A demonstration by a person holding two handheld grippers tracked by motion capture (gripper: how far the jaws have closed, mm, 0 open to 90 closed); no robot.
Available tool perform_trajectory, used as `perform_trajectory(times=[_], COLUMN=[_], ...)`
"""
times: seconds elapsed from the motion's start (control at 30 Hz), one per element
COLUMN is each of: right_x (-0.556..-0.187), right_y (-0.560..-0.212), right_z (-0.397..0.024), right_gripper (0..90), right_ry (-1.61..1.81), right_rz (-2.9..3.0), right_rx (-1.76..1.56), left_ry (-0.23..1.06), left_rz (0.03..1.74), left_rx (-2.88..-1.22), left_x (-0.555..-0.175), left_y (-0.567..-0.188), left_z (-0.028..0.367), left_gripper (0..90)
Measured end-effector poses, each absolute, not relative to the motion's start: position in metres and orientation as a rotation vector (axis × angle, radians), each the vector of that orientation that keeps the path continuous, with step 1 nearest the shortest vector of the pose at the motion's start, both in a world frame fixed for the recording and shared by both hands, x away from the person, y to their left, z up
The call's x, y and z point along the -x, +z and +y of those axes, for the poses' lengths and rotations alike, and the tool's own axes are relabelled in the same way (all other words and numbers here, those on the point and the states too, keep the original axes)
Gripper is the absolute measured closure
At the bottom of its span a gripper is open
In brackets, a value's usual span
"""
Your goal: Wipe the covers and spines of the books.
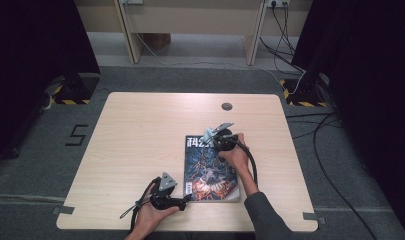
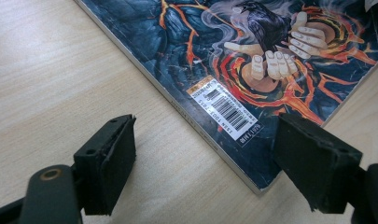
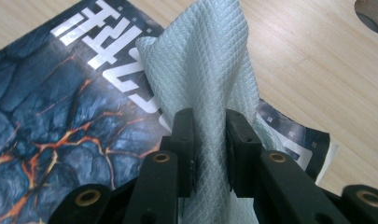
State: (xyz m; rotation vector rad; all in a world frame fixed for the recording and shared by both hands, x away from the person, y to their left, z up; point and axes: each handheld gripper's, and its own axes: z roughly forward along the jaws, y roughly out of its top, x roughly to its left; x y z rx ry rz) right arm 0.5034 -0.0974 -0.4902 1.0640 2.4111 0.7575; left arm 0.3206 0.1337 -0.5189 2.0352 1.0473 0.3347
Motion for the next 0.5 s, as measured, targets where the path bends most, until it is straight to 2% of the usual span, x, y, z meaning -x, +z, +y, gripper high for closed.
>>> perform_trajectory(times=[0.17,0.5], right_x=[-0.508,-0.501], right_y=[-0.490,-0.492], right_z=[-0.093,-0.054], right_gripper=[76.0,76.3], right_ry=[0.748,0.811], right_rz=[2.398,2.459], right_rx=[-1.096,-0.990], left_ry=[0.329,0.325], left_rz=[1.040,1.037], left_rx=[-2.039,-2.044], left_x=[-0.322,-0.322], left_y=[-0.519,-0.519], left_z=[0.134,0.135], left_gripper=[20.4,20.3])
